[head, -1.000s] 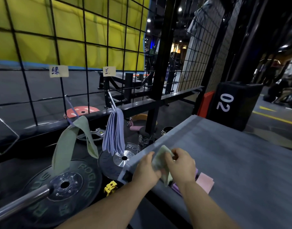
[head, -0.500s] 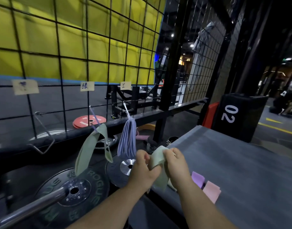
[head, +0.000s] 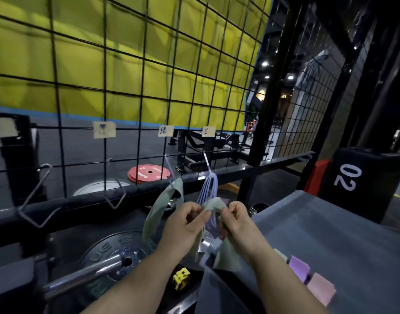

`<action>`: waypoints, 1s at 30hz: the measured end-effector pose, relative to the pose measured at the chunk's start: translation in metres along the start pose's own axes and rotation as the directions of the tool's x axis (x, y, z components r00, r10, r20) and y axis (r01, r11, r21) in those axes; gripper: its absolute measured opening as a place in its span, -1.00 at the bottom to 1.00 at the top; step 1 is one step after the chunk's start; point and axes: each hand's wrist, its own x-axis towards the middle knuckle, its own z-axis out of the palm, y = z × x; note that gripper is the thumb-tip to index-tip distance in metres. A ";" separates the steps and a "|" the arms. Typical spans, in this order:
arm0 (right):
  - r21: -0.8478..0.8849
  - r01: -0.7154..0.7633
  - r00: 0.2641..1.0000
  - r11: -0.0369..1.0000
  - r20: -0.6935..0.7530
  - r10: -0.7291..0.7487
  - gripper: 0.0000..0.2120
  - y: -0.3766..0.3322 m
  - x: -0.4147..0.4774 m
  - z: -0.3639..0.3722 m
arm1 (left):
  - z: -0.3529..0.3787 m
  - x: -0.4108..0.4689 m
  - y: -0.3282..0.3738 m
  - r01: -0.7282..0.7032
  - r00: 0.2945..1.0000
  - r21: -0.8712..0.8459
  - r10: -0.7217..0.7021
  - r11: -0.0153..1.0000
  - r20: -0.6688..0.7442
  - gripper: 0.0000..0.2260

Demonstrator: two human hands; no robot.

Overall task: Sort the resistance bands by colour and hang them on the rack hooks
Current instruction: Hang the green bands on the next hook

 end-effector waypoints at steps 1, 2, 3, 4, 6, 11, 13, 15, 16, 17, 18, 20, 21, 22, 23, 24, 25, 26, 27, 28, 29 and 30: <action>-0.021 0.011 0.999 1.000 0.030 -0.010 -0.45 -0.003 0.001 0.003 | -0.006 0.001 0.001 0.007 0.999 0.004 -0.006 1.000 -0.033 -0.87; -0.030 0.018 0.998 0.999 0.059 -0.017 -0.47 -0.005 0.003 0.007 | -0.013 0.001 0.002 0.014 0.998 0.003 -0.013 1.000 -0.068 -0.88; -0.021 0.024 0.996 0.999 0.082 -0.022 -0.47 -0.008 0.005 0.010 | -0.019 0.003 0.002 0.013 0.995 -0.012 -0.015 1.000 -0.096 -0.89; -0.003 0.025 0.994 1.000 0.105 -0.024 -0.45 -0.011 0.006 0.013 | -0.024 0.004 0.002 0.013 0.993 -0.033 -0.016 0.999 -0.115 -0.90; 0.025 0.027 0.989 0.999 0.145 -0.030 -0.44 -0.015 0.010 0.018 | -0.034 0.004 0.003 0.015 0.991 -0.047 -0.021 0.999 -0.131 -0.90; 0.094 0.067 0.982 0.993 0.171 -0.083 -0.75 -0.026 0.017 0.028 | -0.050 0.001 0.005 -0.033 0.980 -0.033 0.026 0.999 -0.196 -0.93; 0.108 0.092 0.980 0.990 0.167 -0.110 -0.79 -0.035 0.020 0.033 | -0.053 0.002 0.005 -0.071 0.964 -0.030 0.061 0.997 -0.257 -0.94; 0.071 0.133 0.977 0.989 0.157 -0.143 -0.82 -0.045 0.025 0.039 | -0.054 0.005 0.004 -0.096 0.939 -0.020 0.083 0.995 -0.333 -0.92; 0.037 0.161 0.974 0.986 0.153 -0.165 -0.83 -0.051 0.027 0.043 | -0.054 0.007 0.003 -0.107 0.925 -0.011 0.095 0.994 -0.368 -0.94; 0.002 0.191 0.971 0.982 0.147 -0.189 -0.84 -0.057 0.029 0.046 | -0.054 0.009 0.001 -0.118 0.912 0.002 0.109 0.993 -0.396 -0.96; -0.030 0.222 0.966 0.975 0.139 -0.216 -0.84 -0.062 0.032 0.050 | -0.054 0.012 0.000 -0.129 0.899 0.012 0.122 0.992 -0.420 -0.97; -0.084 0.256 0.961 0.963 0.128 -0.245 -0.84 -0.070 0.037 0.056 | -0.054 0.019 -0.002 -0.150 0.878 0.022 0.143 0.988 -0.457 -0.96; -0.109 0.262 0.960 0.959 0.127 -0.248 -0.83 -0.073 0.040 0.059 | -0.055 0.021 -0.002 -0.154 0.867 0.046 0.157 0.987 -0.474 -0.95; -0.132 0.268 0.959 0.954 0.131 -0.251 -0.82 -0.076 0.043 0.063 | -0.055 0.023 -0.001 -0.152 0.854 0.084 0.174 0.985 -0.490 -0.95; -0.147 0.269 0.959 0.952 0.135 -0.250 -0.81 -0.077 0.045 0.065 | -0.056 0.024 0.000 -0.149 0.843 0.123 0.191 0.981 -0.502 -0.96; -0.150 0.269 0.959 0.951 0.134 -0.249 -0.81 -0.078 0.049 0.068 | -0.056 0.025 0.002 -0.143 0.835 0.152 0.202 0.978 -0.512 -0.96; -0.146 0.271 0.959 0.951 0.131 -0.253 -0.81 -0.078 0.052 0.070 | -0.056 0.025 0.004 -0.136 0.829 0.176 0.209 0.975 -0.519 -0.95; -0.147 0.276 0.958 0.950 0.123 -0.260 -0.80 -0.077 0.055 0.071 | -0.057 0.026 0.006 -0.132 0.824 0.200 0.219 0.971 -0.523 -0.94; -0.160 0.282 0.957 0.946 0.115 -0.265 -0.80 -0.075 0.059 0.072 | -0.057 0.027 0.007 -0.131 0.821 0.227 0.234 0.965 -0.521 -0.94; -0.178 0.287 0.956 0.941 0.109 -0.271 -0.79 -0.073 0.063 0.073 | -0.058 0.028 0.007 -0.131 0.820 0.254 0.249 0.958 -0.516 -0.94; -0.199 0.292 0.955 0.935 0.101 -0.277 -0.78 -0.070 0.066 0.074 | -0.058 0.029 0.007 -0.129 0.821 0.281 0.261 0.951 -0.508 -0.93; -0.220 0.298 0.954 0.929 0.093 -0.284 -0.78 -0.068 0.070 0.074 | -0.058 0.030 0.007 -0.123 0.825 0.305 0.268 0.944 -0.498 -0.93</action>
